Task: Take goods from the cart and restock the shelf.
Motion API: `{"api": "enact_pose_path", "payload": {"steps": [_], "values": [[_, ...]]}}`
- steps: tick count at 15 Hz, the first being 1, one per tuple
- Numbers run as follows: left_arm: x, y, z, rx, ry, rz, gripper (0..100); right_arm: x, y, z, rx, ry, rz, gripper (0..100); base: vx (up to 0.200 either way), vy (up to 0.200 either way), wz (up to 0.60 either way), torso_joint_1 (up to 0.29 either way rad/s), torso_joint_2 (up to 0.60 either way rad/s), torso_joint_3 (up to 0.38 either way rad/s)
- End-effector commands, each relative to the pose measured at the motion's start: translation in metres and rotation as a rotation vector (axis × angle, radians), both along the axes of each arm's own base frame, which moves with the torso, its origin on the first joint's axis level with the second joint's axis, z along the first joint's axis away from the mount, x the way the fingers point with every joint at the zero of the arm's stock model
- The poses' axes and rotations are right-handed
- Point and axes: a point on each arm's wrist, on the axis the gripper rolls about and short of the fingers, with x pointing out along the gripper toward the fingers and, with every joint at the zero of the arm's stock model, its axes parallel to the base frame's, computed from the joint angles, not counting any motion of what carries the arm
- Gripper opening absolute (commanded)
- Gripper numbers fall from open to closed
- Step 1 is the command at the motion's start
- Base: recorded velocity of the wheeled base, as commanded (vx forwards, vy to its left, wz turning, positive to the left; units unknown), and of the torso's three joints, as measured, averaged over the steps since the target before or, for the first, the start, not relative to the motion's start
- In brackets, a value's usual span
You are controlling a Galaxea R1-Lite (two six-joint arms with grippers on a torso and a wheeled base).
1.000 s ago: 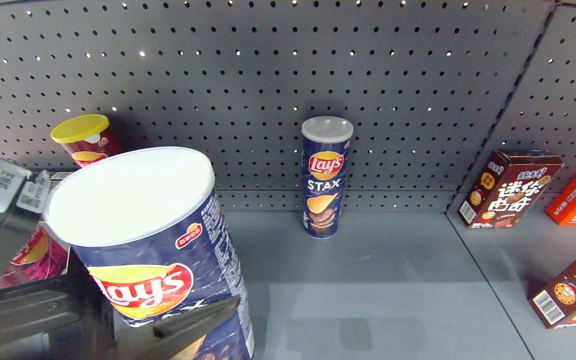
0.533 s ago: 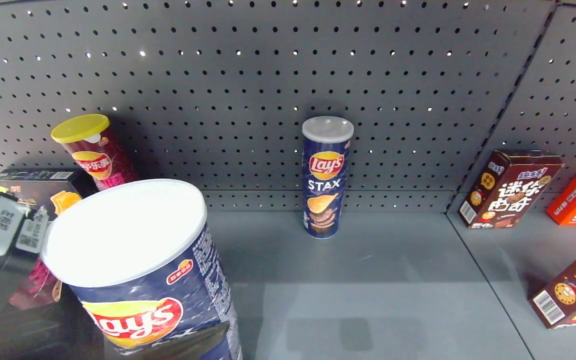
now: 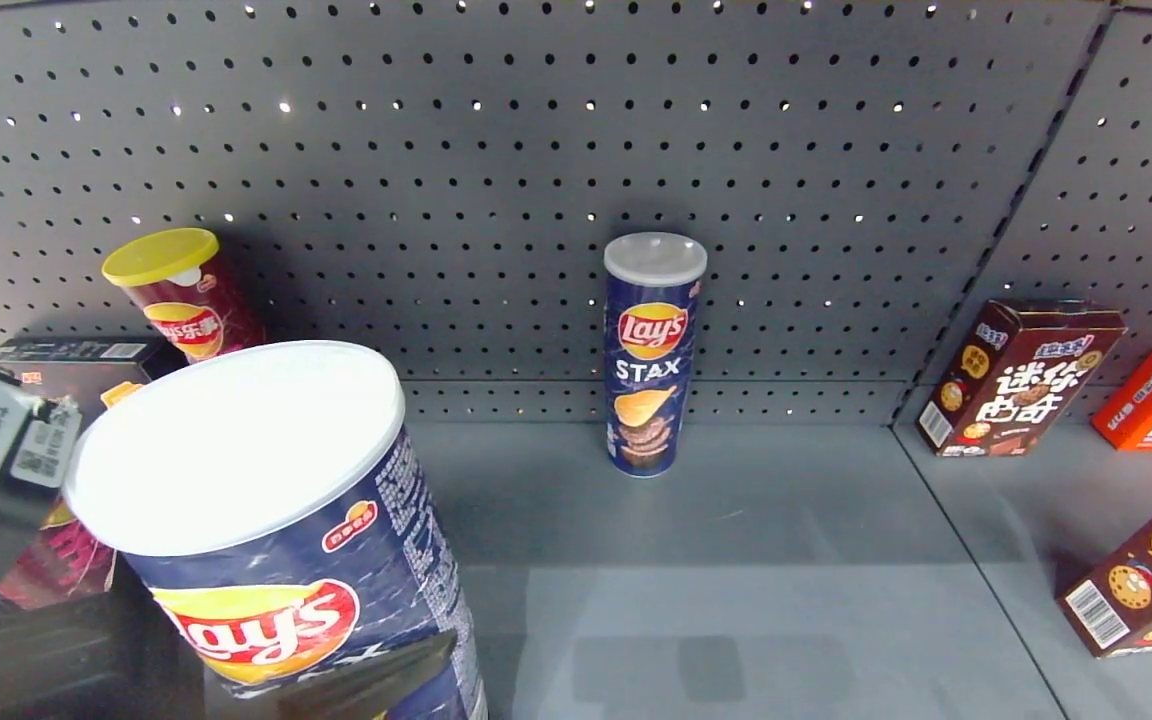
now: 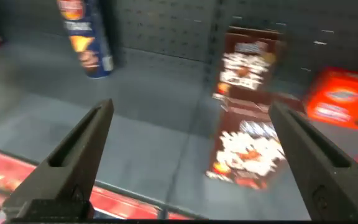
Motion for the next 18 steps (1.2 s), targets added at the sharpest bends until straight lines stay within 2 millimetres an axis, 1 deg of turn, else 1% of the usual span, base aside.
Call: {"api": "enact_pose_path", "payload": {"steps": [1,2,4,5,6,7,10,13,14,16,18], "values": [[0.0,0.0,-0.001,0.004,0.003,0.0,0,0.021,0.0,0.008,-0.001,0.067,0.043,100,0.0,0.0,0.0,0.0,0.0,0.0],[0.0,0.0,-0.002,0.006,0.005,0.0,0,0.028,0.001,0.015,-0.002,0.077,0.063,100,0.0,0.0,0.0,0.0,0.0,0.0],[0.0,0.0,-0.003,0.008,0.007,0.0,0,0.049,0.003,0.038,-0.003,0.097,0.126,100,0.0,0.0,0.0,0.0,0.0,0.0],[0.0,0.0,-0.003,0.009,0.008,0.0,0,0.056,0.005,0.045,-0.005,0.105,0.158,100,0.0,0.0,0.0,0.0,0.0,0.0],[0.0,0.0,-0.003,0.009,0.008,0.0,0,0.06,0.006,0.047,-0.006,0.111,0.175,100,0.0,0.0,0.0,0.0,0.0,0.0],[0.0,0.0,-0.004,0.011,0.01,0.0,0,0.069,0.009,0.05,-0.016,0.133,0.216,100,0.0,0.0,0.0,0.0,0.0,0.0],[0.0,0.0,-0.003,0.011,0.01,0.0,0,0.089,0.018,0.047,-0.096,0.18,0.248,100,0.0,0.0,0.0,0.0,0.0,0.0],[0.0,0.0,-0.003,0.01,0.009,0.0,0,0.107,0.029,0.046,-0.111,0.213,0.286,100,0.0,0.0,0.0,0.0,0.0,0.0],[0.0,0.0,-0.002,0.008,0.007,0.0,0,0.115,0.031,0.046,-0.11,0.21,0.281,100,0.0,0.0,0.0,0.0,0.0,0.0],[0.0,0.0,-0.002,0.008,0.007,0.0,0,0.123,0.034,0.047,-0.112,0.209,0.262,100,0.0,0.0,0.0,0.0,0.0,0.0],[0.001,-0.001,-0.001,0.005,0.006,0.0,0,0.129,0.042,0.045,-0.121,0.224,0.282,100,0.0,0.0,0.0,0.0,0.0,0.0]]}}
